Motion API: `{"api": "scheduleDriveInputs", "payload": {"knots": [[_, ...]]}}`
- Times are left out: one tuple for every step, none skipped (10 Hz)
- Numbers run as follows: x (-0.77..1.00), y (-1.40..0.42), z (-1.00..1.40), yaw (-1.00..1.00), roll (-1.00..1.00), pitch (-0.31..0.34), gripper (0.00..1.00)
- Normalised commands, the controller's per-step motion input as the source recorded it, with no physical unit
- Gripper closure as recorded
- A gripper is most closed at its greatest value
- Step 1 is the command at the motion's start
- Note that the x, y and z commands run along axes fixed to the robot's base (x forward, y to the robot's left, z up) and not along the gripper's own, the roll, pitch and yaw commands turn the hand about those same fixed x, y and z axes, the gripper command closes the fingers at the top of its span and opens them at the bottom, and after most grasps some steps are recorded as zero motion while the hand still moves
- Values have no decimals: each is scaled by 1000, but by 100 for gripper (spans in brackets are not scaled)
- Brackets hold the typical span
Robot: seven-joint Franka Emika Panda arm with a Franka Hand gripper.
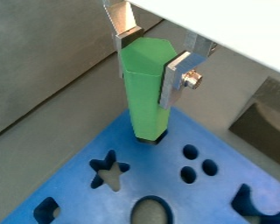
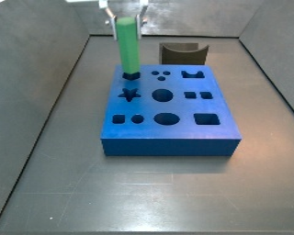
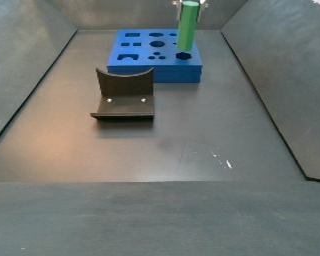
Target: Insert the hexagon object.
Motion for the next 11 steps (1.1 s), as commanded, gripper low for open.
{"api": "scheduleDriveInputs", "payload": {"knots": [[0,0,-349,0,0,0,100],[23,3,-340,0,0,0,100],[109,46,-309,0,-1,0,100],[100,171,-266,6,-7,16,100],[100,189,-251,9,0,27,100],[0,189,-243,0,0,4,100],[0,77,-357,26,0,-14,100],[-31,0,-617,40,-71,-167,100],[0,-40,-706,14,-31,-220,100],[71,-177,-537,0,0,-71,100],[26,-111,-534,0,0,-101,100]]}}
